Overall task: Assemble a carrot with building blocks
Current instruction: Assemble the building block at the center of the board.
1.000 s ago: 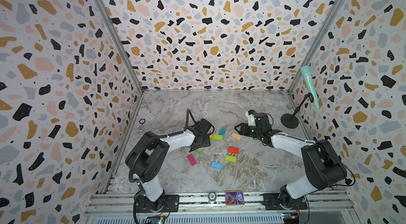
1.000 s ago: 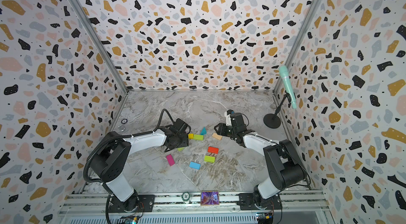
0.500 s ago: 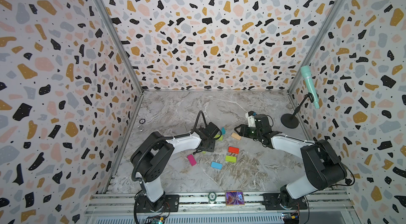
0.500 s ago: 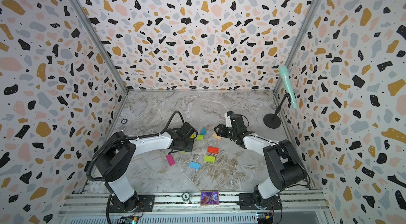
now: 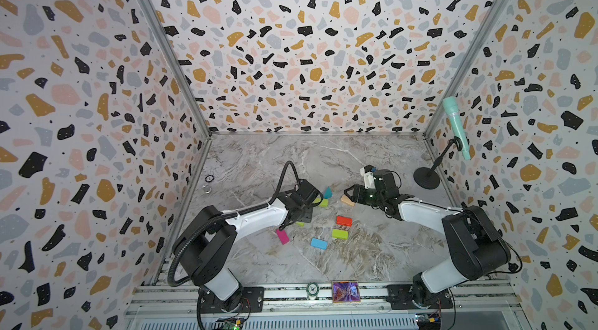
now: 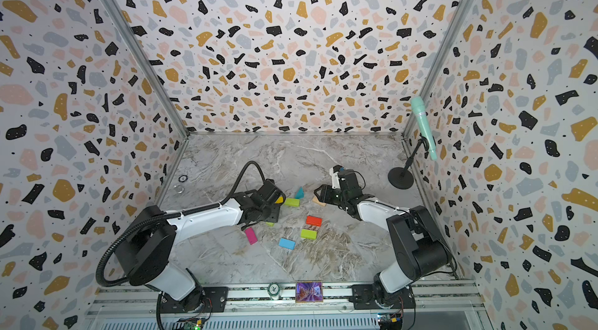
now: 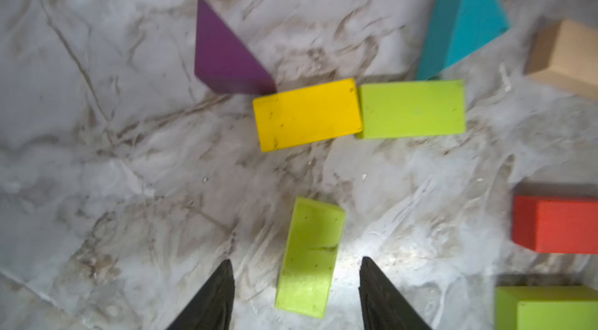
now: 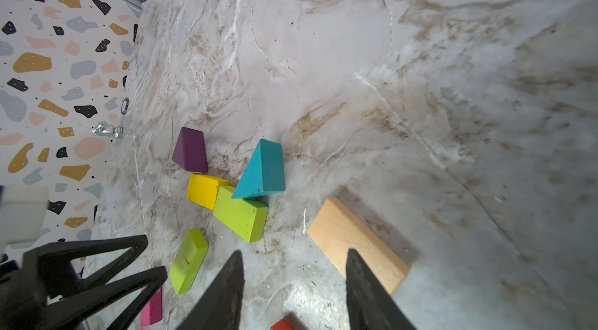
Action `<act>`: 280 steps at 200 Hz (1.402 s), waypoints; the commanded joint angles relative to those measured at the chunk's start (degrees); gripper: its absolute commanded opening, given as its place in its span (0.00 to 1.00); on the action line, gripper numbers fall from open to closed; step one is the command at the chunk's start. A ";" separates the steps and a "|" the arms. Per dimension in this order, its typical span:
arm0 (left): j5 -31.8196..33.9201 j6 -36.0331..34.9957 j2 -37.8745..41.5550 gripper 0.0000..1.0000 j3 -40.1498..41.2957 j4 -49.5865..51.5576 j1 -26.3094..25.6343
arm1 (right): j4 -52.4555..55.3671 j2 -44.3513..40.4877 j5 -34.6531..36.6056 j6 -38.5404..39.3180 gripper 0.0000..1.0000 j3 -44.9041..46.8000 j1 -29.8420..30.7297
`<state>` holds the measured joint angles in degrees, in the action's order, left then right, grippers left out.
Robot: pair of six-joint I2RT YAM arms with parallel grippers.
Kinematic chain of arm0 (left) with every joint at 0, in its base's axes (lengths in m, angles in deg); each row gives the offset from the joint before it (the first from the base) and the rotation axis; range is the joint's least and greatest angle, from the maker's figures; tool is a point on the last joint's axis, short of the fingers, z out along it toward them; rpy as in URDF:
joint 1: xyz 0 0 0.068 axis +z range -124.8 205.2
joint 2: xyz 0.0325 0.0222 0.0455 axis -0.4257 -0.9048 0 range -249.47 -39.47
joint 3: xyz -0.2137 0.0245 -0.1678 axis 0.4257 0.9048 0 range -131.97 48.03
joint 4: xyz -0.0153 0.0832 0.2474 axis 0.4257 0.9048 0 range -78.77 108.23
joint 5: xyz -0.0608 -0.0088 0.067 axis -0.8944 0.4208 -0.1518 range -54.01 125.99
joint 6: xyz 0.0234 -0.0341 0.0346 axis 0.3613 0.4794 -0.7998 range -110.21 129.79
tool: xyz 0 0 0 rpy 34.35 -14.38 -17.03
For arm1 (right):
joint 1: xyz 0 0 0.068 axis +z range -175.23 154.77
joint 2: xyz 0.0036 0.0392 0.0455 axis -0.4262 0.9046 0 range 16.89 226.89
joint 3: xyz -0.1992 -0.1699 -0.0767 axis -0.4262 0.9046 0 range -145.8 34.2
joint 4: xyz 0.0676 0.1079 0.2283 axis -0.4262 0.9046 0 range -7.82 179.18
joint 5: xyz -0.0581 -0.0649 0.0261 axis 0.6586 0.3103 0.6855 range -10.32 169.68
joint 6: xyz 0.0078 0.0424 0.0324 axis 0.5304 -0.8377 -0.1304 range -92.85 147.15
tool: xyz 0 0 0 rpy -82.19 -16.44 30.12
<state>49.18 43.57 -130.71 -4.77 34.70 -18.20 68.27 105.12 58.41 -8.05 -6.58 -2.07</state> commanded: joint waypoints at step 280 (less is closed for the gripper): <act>-14.23 5.95 8.07 0.55 2.27 -4.35 7.83 | 11.45 -7.51 9.74 2.64 0.33 -3.96 14.98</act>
<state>35.69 46.76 -127.30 -3.24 32.18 -14.53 74.06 101.18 63.70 -6.36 -8.02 7.31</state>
